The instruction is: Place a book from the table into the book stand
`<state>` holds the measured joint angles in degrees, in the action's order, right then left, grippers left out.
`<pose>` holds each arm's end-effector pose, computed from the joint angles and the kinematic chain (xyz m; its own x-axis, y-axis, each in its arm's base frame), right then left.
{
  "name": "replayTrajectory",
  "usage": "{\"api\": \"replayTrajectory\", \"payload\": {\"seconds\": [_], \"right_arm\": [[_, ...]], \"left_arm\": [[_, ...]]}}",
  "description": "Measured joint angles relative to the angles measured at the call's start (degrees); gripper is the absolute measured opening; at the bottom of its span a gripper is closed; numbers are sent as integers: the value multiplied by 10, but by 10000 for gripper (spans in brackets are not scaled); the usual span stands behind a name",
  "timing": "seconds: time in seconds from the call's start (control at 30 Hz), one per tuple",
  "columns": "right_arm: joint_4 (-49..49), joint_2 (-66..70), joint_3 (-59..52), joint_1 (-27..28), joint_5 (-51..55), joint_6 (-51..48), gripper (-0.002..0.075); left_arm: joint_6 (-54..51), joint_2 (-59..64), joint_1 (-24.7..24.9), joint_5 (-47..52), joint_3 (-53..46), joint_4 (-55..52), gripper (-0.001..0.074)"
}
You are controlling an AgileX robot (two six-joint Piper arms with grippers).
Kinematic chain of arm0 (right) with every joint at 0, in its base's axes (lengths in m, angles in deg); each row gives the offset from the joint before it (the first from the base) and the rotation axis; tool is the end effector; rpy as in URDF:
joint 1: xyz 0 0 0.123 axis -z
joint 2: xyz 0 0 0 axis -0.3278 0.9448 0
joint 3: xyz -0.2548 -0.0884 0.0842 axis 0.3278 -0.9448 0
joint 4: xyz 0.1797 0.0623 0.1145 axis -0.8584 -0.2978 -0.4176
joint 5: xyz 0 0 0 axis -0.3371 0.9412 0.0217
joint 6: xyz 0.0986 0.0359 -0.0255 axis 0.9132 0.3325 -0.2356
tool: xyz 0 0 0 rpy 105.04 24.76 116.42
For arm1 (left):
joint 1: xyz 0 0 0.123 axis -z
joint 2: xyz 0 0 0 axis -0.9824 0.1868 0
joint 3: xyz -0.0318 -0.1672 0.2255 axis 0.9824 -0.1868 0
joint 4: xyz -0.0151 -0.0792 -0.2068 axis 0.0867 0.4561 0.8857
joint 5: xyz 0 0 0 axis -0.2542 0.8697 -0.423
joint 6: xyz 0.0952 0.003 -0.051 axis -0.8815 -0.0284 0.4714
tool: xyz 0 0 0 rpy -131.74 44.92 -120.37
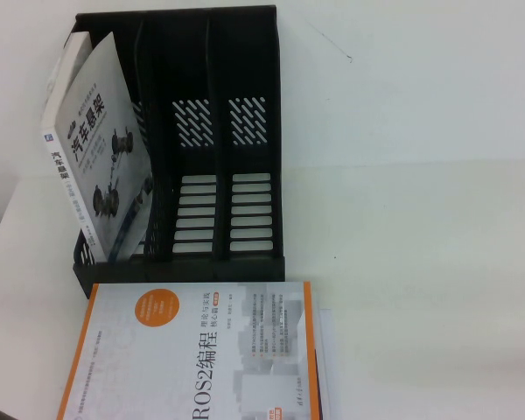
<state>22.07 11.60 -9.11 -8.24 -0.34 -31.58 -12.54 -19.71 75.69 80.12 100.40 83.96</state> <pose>0.0644 0.0068 0.2434 -0.5305 0.0103 -0.8476 -0.1528 0.9824 0.1076 0.0905 0.0001 0.2998 -0.1049 -0.2432 -0.9643 -0.0373 0.9699 -0.2405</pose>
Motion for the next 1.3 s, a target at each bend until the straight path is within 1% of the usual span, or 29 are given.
{"api": "replayTrajectory", "payload": {"seconds": [0.13,0.3,0.4,0.5,0.6,0.67,0.77,0.93,1.07,1.3], "right_arm": [[0,0,0,0,1,0,4],[0,0,0,0,1,0,4],[0,0,0,0,2,0,4],[-1,0,0,0,2,0,4],[-1,0,0,0,2,0,4],[-1,0,0,0,2,0,4],[-1,0,0,0,2,0,4],[-1,-1,0,0,2,0,4],[-2,-1,0,0,6,0,4],[-2,-1,0,0,7,0,4]], "left_arm": [[0,0,1,0,0,0,-2],[-1,-2,17,-1,-1,0,-2],[-3,-21,17,-12,-26,0,-2],[-14,-51,16,-28,-75,-10,-2],[-17,-87,16,-30,-145,-36,-2],[-17,-119,16,-30,-194,-44,-2],[-17,-176,16,-20,-238,-49,-2],[-17,-256,16,46,-241,-67,-2],[1,-259,16,78,-241,-91,-2],[16,-259,16,86,-240,-108,-2]]}}
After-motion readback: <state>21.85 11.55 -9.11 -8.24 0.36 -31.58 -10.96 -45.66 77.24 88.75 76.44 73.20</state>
